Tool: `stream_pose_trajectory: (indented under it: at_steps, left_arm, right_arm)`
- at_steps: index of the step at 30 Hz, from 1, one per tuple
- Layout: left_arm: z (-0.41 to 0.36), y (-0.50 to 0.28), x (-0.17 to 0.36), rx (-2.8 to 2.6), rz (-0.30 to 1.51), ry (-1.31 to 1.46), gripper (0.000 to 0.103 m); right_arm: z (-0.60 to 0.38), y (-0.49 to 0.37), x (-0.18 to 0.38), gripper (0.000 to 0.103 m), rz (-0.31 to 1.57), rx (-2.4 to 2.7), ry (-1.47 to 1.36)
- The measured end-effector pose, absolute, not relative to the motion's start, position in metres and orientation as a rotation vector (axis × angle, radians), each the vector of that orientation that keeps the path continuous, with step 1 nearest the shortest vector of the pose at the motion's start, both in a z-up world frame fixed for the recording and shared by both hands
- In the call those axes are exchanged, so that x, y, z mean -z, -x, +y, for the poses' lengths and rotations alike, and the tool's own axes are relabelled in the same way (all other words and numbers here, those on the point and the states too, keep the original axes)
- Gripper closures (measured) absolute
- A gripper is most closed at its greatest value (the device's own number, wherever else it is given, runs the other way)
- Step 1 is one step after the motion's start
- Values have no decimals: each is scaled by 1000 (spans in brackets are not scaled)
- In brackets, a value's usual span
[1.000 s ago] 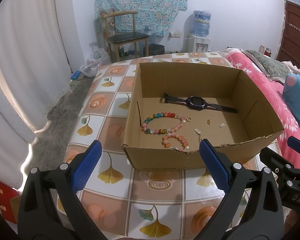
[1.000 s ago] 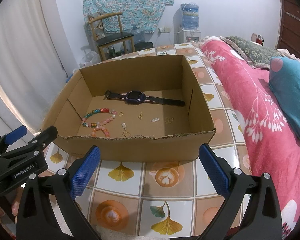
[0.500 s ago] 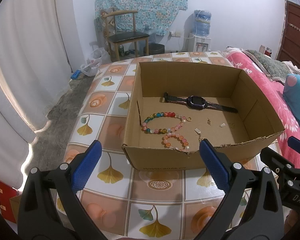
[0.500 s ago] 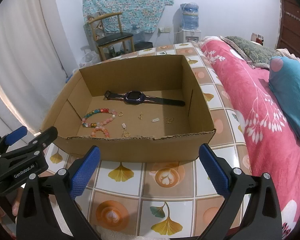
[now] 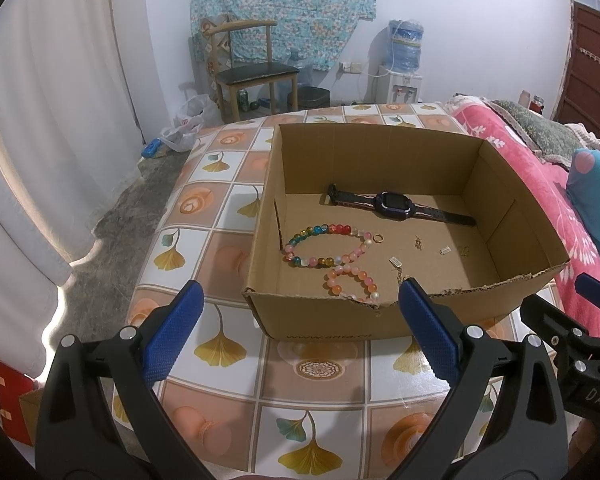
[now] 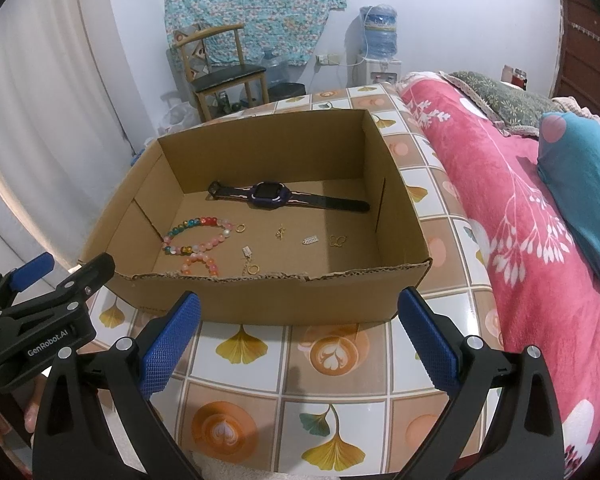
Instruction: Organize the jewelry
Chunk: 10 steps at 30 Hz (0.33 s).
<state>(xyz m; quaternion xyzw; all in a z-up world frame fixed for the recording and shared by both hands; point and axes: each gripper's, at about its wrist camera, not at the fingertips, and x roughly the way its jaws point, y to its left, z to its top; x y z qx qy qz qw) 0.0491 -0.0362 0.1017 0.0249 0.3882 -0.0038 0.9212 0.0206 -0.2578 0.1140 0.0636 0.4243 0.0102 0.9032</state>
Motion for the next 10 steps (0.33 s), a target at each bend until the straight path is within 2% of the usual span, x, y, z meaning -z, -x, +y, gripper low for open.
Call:
stream_pose_trajectory:
  at_steps: [10]
  left_arm:
    - [-36,-47,-100,8,803,-46,8]
  right_arm:
    - [-258,-21,-115,7,879,-20,-131]
